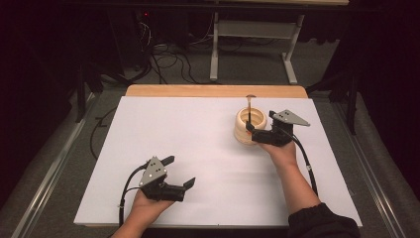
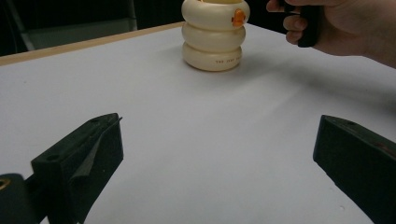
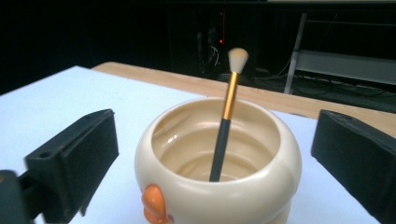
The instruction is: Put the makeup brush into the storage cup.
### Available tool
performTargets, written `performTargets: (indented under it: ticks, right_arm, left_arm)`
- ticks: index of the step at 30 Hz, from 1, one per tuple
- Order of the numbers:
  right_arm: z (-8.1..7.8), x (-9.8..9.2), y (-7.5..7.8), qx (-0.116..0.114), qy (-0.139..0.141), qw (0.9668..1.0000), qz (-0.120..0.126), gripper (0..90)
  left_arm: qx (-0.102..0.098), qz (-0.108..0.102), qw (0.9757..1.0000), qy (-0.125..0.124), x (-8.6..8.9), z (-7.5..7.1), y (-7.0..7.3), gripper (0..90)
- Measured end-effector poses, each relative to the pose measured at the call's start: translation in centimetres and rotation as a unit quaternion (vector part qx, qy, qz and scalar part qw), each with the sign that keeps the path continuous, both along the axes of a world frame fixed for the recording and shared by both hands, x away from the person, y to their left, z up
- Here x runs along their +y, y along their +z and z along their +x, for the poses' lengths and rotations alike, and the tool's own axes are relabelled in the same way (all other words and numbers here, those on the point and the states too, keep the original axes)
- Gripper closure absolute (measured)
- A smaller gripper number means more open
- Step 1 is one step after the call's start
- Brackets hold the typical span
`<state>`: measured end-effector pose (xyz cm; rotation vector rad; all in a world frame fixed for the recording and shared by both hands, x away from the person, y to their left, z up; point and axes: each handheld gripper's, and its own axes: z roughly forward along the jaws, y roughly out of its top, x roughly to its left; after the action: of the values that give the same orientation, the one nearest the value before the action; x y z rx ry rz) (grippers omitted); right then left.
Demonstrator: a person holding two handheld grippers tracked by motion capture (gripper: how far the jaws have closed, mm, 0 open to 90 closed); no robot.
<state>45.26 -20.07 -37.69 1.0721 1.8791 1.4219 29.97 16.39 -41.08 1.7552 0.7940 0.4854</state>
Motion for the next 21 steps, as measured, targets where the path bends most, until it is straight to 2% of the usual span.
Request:
performTargets:
  ticks: [7,21]
  right_arm:
    - [-0.7,-0.1,0.2,-0.002,0.007,1.0000,0.000,1.2]
    - [-3.3,-1.2,0.9,-0.008,0.025,0.9996,-0.007,1.1]
  left_arm:
    - [0.003,-0.011,0.9998,0.018,1.0,0.3,0.2,0.8]
    - [0.004,-0.018,0.9994,0.031,1.9,0.5,0.5,0.4]
